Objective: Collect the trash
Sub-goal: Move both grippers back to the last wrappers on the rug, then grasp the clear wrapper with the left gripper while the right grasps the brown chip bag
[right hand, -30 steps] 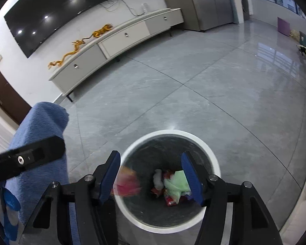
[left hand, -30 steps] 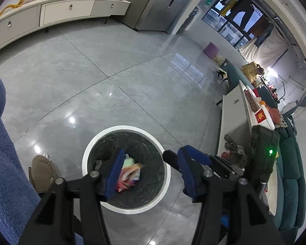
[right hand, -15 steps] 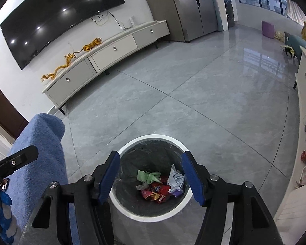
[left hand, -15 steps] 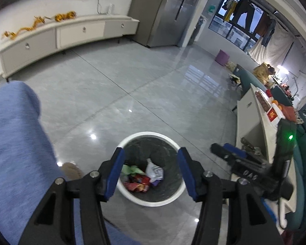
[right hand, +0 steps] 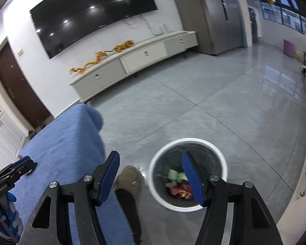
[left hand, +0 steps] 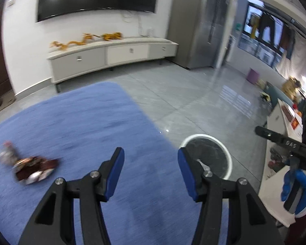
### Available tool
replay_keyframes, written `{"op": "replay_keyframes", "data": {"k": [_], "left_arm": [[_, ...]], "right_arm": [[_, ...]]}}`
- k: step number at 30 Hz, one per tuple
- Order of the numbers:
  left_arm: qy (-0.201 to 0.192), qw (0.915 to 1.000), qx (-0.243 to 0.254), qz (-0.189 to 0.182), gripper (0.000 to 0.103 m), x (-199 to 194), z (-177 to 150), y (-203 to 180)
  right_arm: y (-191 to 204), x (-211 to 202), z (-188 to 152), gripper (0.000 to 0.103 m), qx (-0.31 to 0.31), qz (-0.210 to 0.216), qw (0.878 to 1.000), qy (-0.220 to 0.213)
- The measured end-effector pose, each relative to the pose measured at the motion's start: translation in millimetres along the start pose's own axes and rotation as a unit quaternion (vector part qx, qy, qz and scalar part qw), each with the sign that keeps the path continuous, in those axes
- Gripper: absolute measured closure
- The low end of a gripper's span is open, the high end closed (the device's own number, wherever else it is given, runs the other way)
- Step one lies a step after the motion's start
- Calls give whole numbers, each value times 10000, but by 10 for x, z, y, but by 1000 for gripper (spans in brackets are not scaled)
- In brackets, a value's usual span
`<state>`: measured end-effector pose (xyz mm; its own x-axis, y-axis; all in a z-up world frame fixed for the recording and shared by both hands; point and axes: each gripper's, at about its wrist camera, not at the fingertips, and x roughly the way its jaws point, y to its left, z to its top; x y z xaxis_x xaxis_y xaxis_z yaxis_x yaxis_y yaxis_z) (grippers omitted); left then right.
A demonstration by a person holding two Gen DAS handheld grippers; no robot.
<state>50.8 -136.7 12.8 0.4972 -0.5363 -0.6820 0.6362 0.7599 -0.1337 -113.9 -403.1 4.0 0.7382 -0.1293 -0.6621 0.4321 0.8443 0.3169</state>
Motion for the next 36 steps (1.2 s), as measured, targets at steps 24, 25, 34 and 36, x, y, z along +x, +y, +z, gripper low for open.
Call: {"op": "replay_keyframes", "data": {"k": [24, 25, 34, 36], "left_arm": [[-290, 9552, -2839, 782, 50, -635, -717, 2761], [-296, 9543, -2882, 732, 50, -588, -688, 2810], [-186, 9523, -2999, 528, 50, -94, -449, 3049], [-185, 9537, -2963, 476, 50, 3, -384, 3072]], "right_arm": [[2469, 501, -506, 27, -2476, 1502, 9539, 788], [2561, 540, -538, 26, -2583, 1555, 9498, 840], [3455, 949, -850, 21, -3744, 2202, 8935, 1138], [3595, 1049, -909, 21, -3927, 2261, 8840, 1151]]}}
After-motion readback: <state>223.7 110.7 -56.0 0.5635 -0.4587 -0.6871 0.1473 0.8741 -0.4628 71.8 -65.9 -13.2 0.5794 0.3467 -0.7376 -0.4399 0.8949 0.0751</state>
